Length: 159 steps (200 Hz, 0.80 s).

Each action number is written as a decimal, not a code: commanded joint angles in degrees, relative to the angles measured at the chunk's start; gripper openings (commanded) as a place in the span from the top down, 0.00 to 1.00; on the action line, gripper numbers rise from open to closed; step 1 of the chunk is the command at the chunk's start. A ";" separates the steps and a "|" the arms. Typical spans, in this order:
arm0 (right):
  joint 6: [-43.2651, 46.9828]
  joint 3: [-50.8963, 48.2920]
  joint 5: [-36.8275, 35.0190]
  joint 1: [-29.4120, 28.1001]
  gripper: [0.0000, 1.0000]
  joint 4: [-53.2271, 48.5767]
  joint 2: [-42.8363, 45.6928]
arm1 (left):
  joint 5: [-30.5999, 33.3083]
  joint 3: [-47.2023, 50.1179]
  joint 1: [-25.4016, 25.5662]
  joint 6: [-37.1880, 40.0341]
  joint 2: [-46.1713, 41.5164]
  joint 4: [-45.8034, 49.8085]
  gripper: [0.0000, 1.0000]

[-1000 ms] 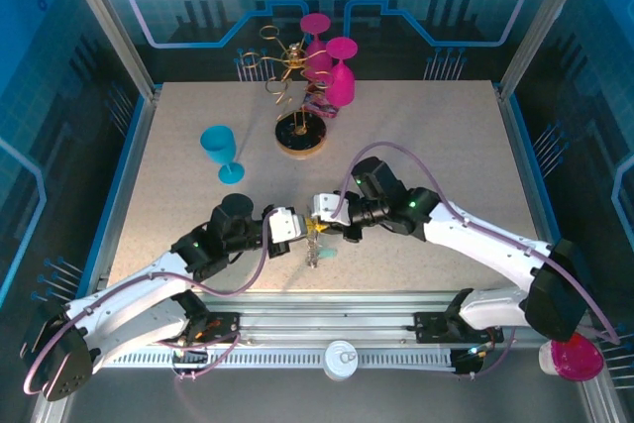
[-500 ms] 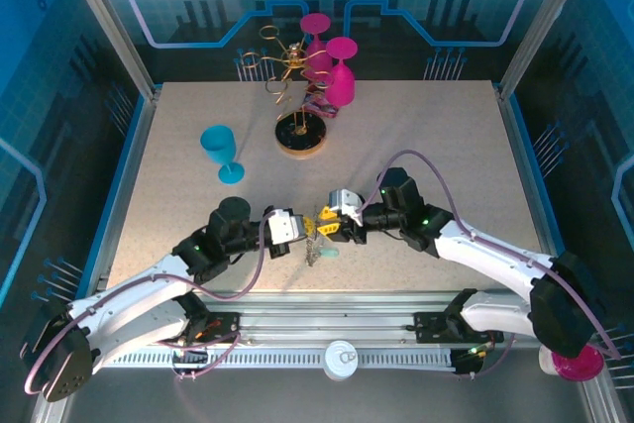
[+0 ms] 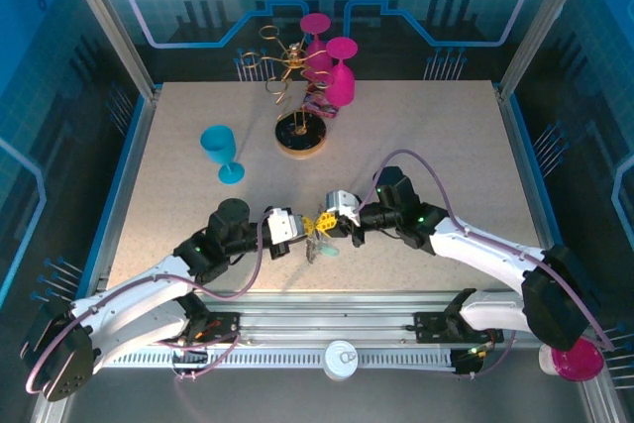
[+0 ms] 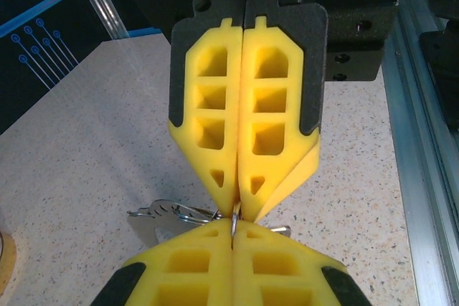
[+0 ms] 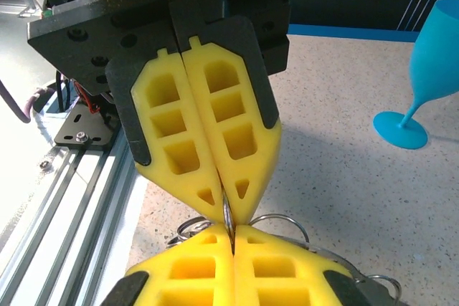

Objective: Put the keys on the keyring

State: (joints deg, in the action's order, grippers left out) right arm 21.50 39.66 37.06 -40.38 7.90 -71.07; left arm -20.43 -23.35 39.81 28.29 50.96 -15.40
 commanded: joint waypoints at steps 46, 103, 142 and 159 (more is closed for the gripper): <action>15.70 15.32 -6.98 -5.23 1.00 -26.26 -2.30 | 1.94 -4.10 0.17 3.17 -0.39 7.11 0.84; 14.31 20.81 -7.54 -6.92 1.00 -28.31 -3.17 | 1.19 -5.47 0.18 4.13 0.24 9.15 1.00; 2.36 7.58 -2.32 -0.02 0.72 -8.94 3.75 | -0.09 -3.25 0.15 2.20 -1.09 3.91 1.00; 0.46 1.89 -1.27 1.31 0.72 -1.46 5.27 | -1.03 -2.36 0.09 0.99 -1.05 1.17 1.00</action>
State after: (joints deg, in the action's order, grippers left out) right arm 28.34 48.21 31.03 -41.43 -7.84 -68.38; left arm -18.96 -26.87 39.83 31.33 50.72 -8.73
